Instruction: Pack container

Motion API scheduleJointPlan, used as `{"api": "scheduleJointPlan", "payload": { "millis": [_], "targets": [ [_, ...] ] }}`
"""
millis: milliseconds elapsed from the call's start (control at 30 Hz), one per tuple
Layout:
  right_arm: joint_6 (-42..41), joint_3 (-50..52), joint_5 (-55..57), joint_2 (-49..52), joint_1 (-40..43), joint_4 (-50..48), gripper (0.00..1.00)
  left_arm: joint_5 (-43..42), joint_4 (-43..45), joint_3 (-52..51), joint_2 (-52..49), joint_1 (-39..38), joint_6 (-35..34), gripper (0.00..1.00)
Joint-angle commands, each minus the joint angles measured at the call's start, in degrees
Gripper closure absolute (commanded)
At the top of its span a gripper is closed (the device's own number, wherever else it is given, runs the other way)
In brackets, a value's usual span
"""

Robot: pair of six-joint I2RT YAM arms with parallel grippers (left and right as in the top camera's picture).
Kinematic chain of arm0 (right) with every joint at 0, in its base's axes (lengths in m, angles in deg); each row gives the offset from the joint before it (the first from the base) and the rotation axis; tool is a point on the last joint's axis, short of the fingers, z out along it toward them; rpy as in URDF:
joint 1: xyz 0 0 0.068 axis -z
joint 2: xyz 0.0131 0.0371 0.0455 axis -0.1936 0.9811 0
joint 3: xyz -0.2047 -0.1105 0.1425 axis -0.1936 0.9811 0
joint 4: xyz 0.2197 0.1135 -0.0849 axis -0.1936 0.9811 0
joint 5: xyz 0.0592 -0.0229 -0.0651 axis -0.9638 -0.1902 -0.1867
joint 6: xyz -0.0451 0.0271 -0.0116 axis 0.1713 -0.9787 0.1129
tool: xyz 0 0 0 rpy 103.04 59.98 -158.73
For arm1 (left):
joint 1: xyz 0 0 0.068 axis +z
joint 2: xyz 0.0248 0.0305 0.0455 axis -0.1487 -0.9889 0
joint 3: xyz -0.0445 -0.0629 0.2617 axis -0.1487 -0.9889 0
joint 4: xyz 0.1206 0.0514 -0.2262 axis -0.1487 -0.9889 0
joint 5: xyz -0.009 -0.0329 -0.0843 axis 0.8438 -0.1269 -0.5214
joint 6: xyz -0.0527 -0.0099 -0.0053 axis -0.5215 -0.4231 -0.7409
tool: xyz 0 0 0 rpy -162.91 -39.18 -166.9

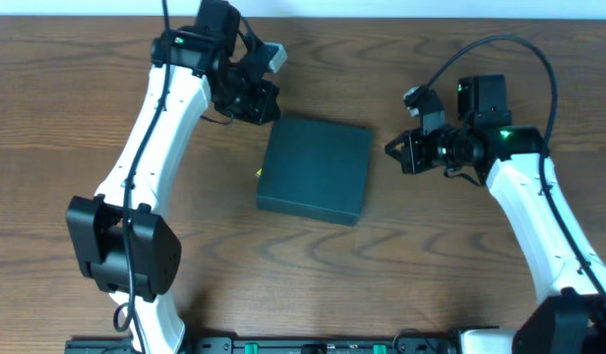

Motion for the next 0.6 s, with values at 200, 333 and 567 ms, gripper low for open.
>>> {"api": "scheduleJointPlan", "payload": {
  "millis": [200, 333, 567],
  "targets": [
    [-14.2, 15.5, 3.8, -0.3, -1.1, -16.8, 0.98, 15.6, 6.8, -6.3, 1.5, 2.6, -17.3, 0.94],
    [-15.8, 16.2, 4.4, 1.0, -1.1, -21.7, 0.98, 15.5, 10.5, -11.6, 1.5, 5.7, -21.6, 0.94],
    [-18.5, 16.2, 4.3, 6.9, -1.4, -26.8, 0.99, 5.9, 18.0, -27.0, 1.5, 5.4, -25.4, 0.94]
  ]
}}
